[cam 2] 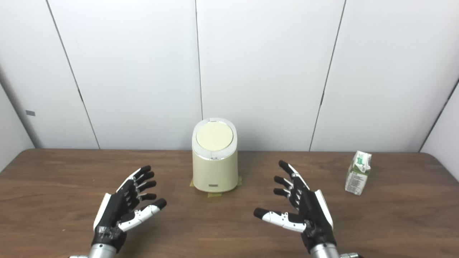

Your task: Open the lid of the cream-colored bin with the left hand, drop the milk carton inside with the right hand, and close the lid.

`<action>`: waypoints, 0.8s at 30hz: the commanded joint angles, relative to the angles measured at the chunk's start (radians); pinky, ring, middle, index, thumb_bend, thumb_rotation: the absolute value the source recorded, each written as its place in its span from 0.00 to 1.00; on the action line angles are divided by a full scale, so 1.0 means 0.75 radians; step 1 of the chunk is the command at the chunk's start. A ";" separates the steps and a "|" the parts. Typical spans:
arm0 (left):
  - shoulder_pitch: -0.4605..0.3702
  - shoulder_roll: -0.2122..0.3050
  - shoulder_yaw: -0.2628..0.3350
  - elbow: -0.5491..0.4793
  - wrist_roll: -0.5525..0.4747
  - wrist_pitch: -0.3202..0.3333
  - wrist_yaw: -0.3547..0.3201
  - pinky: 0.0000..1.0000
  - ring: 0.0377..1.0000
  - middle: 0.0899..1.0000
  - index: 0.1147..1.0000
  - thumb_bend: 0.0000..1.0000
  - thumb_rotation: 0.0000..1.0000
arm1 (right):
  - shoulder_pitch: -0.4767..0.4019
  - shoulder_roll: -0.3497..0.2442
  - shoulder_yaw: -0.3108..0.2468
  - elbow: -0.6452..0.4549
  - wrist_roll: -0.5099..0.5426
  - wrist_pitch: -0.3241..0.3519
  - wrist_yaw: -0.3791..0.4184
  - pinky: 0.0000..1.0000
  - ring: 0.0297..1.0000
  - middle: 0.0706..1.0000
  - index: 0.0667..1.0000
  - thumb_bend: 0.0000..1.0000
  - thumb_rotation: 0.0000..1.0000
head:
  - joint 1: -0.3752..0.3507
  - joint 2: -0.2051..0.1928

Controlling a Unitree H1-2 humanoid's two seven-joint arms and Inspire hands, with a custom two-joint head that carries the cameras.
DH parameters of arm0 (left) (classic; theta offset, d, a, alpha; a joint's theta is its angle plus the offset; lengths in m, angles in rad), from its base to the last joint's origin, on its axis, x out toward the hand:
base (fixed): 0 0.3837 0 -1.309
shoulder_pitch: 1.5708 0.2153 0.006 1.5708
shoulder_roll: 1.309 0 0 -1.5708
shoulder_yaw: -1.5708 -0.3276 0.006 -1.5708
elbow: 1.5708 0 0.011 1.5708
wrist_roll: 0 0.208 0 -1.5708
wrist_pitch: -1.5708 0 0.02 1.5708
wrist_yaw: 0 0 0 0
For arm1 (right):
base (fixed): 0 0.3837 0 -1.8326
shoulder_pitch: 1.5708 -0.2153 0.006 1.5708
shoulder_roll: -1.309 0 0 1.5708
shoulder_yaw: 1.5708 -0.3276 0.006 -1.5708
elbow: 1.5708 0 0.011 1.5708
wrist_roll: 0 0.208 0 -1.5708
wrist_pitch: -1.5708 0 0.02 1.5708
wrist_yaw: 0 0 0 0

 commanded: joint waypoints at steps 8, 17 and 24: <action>-0.054 0.002 -0.008 -0.020 0.046 -0.057 0.017 0.72 0.81 0.85 0.85 0.82 0.23 | -0.047 -0.008 -0.001 -0.030 -0.001 -0.059 -0.003 0.75 0.85 0.95 0.89 0.78 0.17 | 0.005 -0.002; -0.055 -0.021 0.000 -0.017 0.035 -0.060 0.032 0.71 0.82 0.86 0.86 0.81 0.24 | -0.051 -0.007 0.003 -0.024 -0.010 -0.059 -0.006 0.75 0.84 0.95 0.89 0.78 0.18 | -0.001 -0.015; -0.101 -0.078 -0.022 -0.041 0.185 0.036 0.123 0.91 0.98 1.00 1.00 0.90 0.39 | -0.060 -0.016 0.001 0.004 0.007 -0.085 0.007 0.74 0.84 0.96 0.90 0.77 0.17 | 0.018 -0.020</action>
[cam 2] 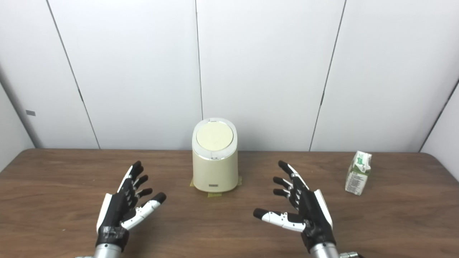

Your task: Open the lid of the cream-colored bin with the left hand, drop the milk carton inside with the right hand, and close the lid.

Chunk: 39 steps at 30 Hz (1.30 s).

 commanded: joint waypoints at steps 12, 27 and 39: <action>-0.489 0.058 -0.056 0.016 0.127 0.278 -0.025 0.92 1.00 1.00 1.00 0.94 0.33 | -0.061 0.006 0.006 -0.003 0.000 -0.088 -0.009 0.73 0.84 0.95 0.89 0.77 0.19 | 0.001 -0.008; -0.804 0.061 -0.133 0.316 0.287 0.294 0.071 0.91 1.00 1.00 1.00 0.92 0.31 | -0.057 0.047 0.030 -0.055 -0.048 -0.065 -0.031 0.71 0.82 0.94 0.89 0.75 0.18 | -0.024 0.009; -0.896 0.102 -0.191 0.540 0.344 0.255 0.105 0.87 1.00 1.00 1.00 0.96 0.32 | -0.070 0.072 0.036 -0.064 -0.058 -0.062 -0.048 0.71 0.83 0.94 0.90 0.77 0.22 | -0.053 0.022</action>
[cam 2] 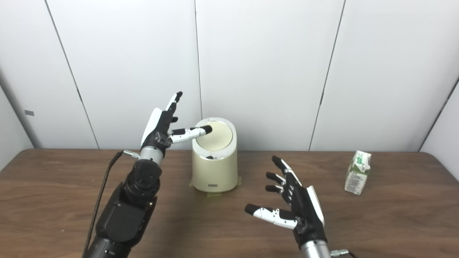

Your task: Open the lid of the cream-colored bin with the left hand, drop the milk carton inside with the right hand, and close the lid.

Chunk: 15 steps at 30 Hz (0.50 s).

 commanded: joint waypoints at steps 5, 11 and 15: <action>-0.092 0.023 -0.014 0.022 0.046 -0.030 0.038 0.87 1.00 1.00 1.00 0.97 0.31 | -0.065 0.025 0.008 -0.059 -0.022 -0.034 -0.028 0.69 0.81 0.93 0.89 0.78 0.22 | -0.018 0.001; -0.082 0.052 -0.069 0.076 0.119 -0.061 0.066 0.84 1.00 1.00 1.00 0.96 0.31 | -0.063 0.040 0.016 -0.079 -0.031 -0.025 -0.033 0.68 0.81 0.93 0.88 0.78 0.22 | -0.036 0.009; -0.078 0.047 -0.074 0.101 0.120 -0.075 0.077 0.85 1.00 1.00 1.00 0.94 0.29 | -0.062 0.044 0.015 -0.090 -0.042 -0.018 -0.034 0.67 0.80 0.92 0.88 0.79 0.24 | -0.038 0.012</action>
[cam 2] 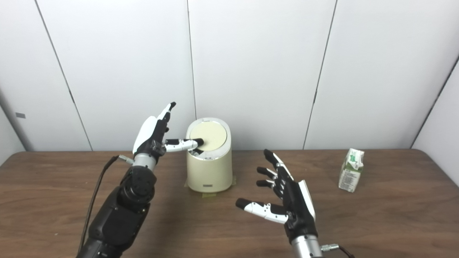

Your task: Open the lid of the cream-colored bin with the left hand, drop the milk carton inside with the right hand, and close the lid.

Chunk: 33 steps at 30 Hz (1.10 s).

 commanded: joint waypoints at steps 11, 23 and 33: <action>-0.083 0.010 -0.084 -0.006 0.122 -0.032 0.066 0.88 1.00 1.00 1.00 1.00 0.30 | -0.042 0.011 0.010 -0.088 -0.006 0.017 -0.004 0.68 0.79 0.92 0.88 0.79 0.24 | -0.002 0.014; -0.151 0.133 -0.331 -0.082 0.494 0.225 -0.106 0.92 1.00 1.00 1.00 1.00 0.24 | -0.037 0.001 0.014 -0.092 0.001 0.029 0.002 0.67 0.79 0.92 0.87 0.79 0.24 | 0.008 0.025; -0.148 0.220 -0.447 -0.122 0.696 0.280 -0.227 0.92 0.99 0.99 1.00 1.00 0.15 | -0.035 -0.006 0.016 -0.088 0.002 0.019 0.006 0.67 0.80 0.92 0.88 0.79 0.24 | 0.016 0.028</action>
